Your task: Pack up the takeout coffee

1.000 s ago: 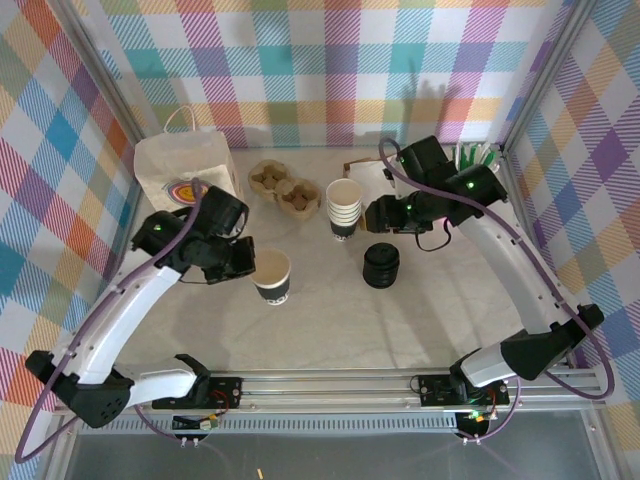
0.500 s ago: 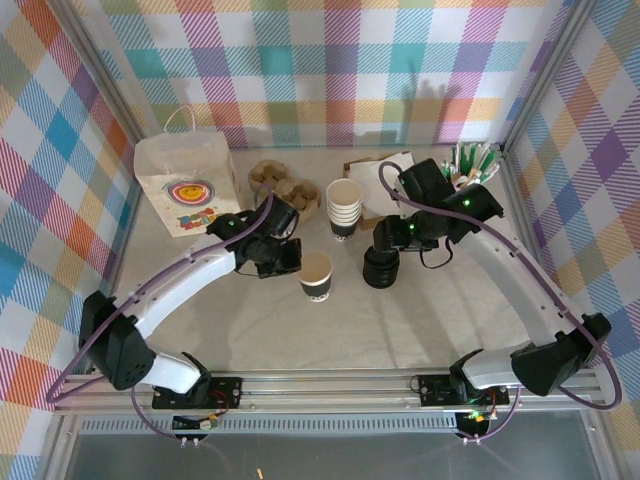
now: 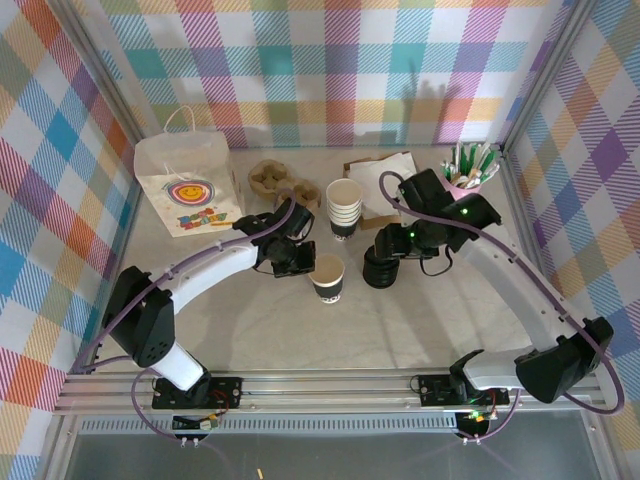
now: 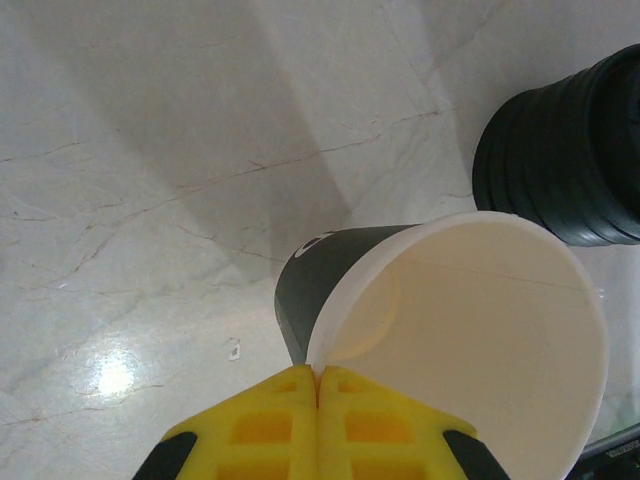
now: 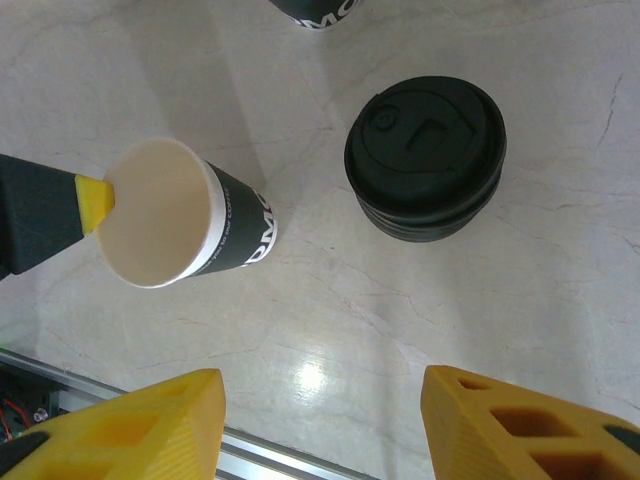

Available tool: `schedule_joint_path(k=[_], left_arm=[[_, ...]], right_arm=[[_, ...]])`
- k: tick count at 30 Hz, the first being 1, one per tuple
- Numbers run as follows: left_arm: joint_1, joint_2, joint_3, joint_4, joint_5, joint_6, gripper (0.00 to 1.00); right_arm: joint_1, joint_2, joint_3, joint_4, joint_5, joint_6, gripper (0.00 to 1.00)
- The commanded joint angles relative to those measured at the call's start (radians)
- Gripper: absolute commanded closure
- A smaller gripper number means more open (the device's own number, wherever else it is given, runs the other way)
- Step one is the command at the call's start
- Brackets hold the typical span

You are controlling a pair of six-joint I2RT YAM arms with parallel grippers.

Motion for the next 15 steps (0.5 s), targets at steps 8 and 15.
schedule_joint_path(k=[8, 15], left_arm=[[-0.016, 0.057, 0.059, 0.036, -0.009, 0.051, 1.0], [-0.016, 0.093, 0.121, -0.01, -0.067, 0.05, 1.0]], right_arm=[[0.004, -0.06, -0.039, 0.005, 0.014, 0.026, 0.45], [0.004, -0.04, -0.013, 0.0, 0.008, 0.027, 0.45]])
